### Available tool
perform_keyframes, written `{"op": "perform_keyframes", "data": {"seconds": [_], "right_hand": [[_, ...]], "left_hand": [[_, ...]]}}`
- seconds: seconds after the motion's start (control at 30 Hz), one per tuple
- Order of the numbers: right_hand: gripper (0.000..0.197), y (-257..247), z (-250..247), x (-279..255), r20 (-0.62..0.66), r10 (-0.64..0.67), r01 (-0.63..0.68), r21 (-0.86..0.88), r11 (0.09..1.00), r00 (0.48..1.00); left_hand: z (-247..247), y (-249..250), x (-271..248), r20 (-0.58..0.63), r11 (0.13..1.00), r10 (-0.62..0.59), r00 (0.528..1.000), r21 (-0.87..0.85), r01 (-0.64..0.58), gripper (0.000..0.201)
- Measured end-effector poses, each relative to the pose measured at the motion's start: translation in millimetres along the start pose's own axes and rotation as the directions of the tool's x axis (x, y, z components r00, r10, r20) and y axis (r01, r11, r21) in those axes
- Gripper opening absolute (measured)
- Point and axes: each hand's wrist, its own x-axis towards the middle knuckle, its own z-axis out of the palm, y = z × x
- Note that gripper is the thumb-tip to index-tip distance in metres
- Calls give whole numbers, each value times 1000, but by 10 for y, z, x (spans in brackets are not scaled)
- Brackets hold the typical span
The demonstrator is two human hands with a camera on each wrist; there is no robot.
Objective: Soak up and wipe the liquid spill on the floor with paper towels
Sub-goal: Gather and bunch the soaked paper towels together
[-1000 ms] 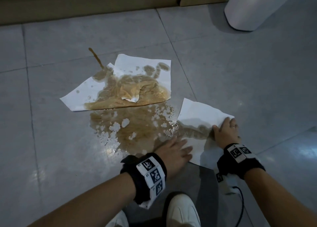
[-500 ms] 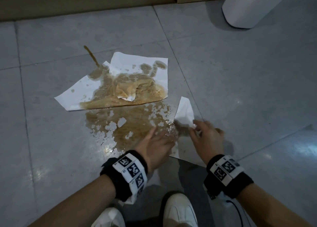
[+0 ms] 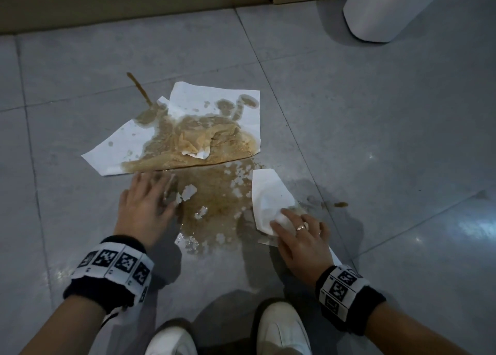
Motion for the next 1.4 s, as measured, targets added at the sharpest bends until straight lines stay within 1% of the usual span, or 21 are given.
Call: {"op": "perform_keyframes", "data": {"seconds": [0.1,0.2,0.27,0.33,0.4,0.47,0.5,0.53,0.57,0.6,0.63,0.7,0.73,0.8,0.83,0.87,0.9,1.0,1.13,1.23,1.4], "right_hand": [[60,16,-54,-117,131,78,-70,-65,995,988],[79,54,-67,-235,203,80,-75,-32,997,976],[83,76,-90,-282,246,82,-88,15,996,966],[84,82,-98,-291,280,114,-134,53,990,953],[85,85,-96,-275,311,168,-207,99,973,936],[77,75,-129,-232,378,203,-262,111,959,903],[65,60,-163,-206,399,212,-280,119,953,892],[49,42,-187,-185,398,217,-293,142,945,891],[41,23,-203,-168,403,227,-311,157,937,887],[39,11,-186,-179,412,247,-335,157,929,877],[41,-11,-191,-182,452,278,-380,153,912,847],[46,-55,-219,-176,455,388,-478,97,873,801],[48,-84,-238,-163,461,472,-553,51,831,751],[55,-111,-258,-137,580,567,-714,36,699,584],[61,-113,-251,-111,619,583,-773,61,631,525],[65,-117,-233,-72,637,590,-807,87,584,496],[69,-121,-217,-9,648,589,-824,110,556,483],[76,-76,-119,175,637,605,-844,142,516,477],[77,14,-75,318,558,608,-801,191,568,564],[74,16,-52,305,533,600,-773,182,608,597],[74,25,-34,300,534,610,-778,158,609,586]], "left_hand": [[-92,-81,-15,-7,993,-116,993,8,116,67],[-121,-95,-48,10,992,-124,992,8,124,72],[-78,-49,-60,5,999,-39,999,-18,39,70],[-17,112,-84,0,989,144,990,-25,-144,64],[50,377,-89,41,923,381,924,40,-382,55],[115,737,-98,159,816,554,817,90,-570,52],[176,926,-101,240,747,621,746,109,-656,51],[241,1096,-108,338,684,650,681,129,-718,51],[311,1228,-113,441,648,639,631,134,-750,53],[371,1349,-119,520,639,604,604,136,-757,55],[421,1459,-123,567,643,569,595,144,-752,55],[523,1576,-127,612,678,501,611,161,-717,55],[555,1602,-124,623,700,468,627,172,-693,55],[604,1614,-121,638,717,424,643,197,-669,56],[639,1602,-114,647,719,409,643,205,-664,55],[673,1581,-106,657,725,394,643,207,-657,54],[695,1562,-96,663,731,383,642,207,-650,54],[710,1532,-78,674,744,368,641,200,-637,55],[680,1547,-62,655,764,381,652,174,-622,61],[696,1558,-71,641,790,393,660,133,-599,61],[730,1591,-98,624,825,389,678,91,-558,59]]}}
